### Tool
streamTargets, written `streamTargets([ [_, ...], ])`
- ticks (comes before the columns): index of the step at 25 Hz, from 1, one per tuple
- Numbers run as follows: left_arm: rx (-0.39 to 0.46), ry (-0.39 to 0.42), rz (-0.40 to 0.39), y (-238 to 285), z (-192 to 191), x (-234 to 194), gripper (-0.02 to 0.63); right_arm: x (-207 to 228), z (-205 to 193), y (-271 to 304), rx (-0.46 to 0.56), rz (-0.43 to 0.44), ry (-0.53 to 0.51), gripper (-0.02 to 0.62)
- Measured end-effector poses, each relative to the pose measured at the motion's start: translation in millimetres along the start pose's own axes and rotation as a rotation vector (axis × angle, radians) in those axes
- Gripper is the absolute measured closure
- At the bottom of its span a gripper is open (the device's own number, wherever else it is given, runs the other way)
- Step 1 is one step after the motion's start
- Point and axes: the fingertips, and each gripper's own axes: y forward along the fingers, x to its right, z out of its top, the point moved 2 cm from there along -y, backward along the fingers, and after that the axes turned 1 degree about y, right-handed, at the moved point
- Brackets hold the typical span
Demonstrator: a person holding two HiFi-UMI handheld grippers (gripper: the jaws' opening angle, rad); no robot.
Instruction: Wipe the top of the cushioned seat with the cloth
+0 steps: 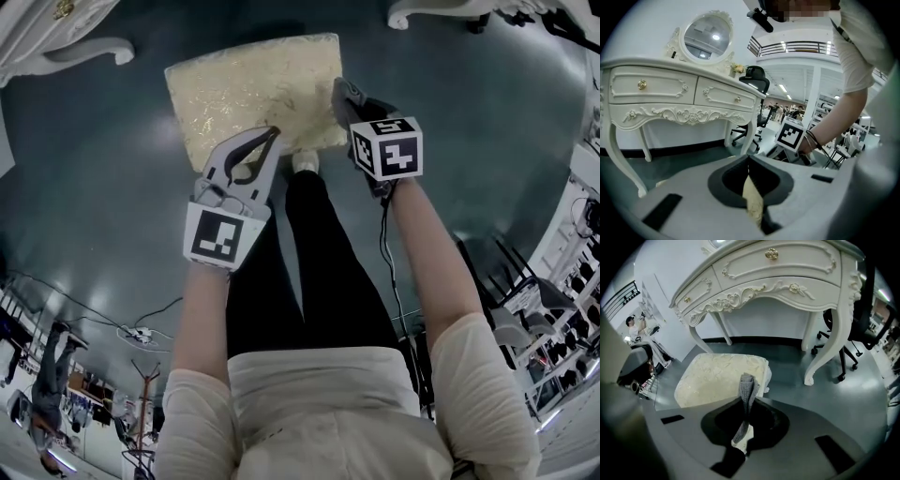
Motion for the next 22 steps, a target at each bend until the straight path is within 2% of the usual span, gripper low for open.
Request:
streamTargets([
  [5, 0.008, 0.042, -0.033, -45, -1, -7, 0.604, -60, -3, -13, 0.03, 0.021, -0.001, 0.568],
  [13, -0.001, -0.009, 0.012, -126, -34, -50, 0.604, -166, -17, 9, 0.024, 0.092, -0.014, 0.569],
  [22, 0.013, -0.069, 0.084, -184, -68, -87, 0.604, -271, -17, 45, -0.027, 0.2, -0.112, 0.568],
])
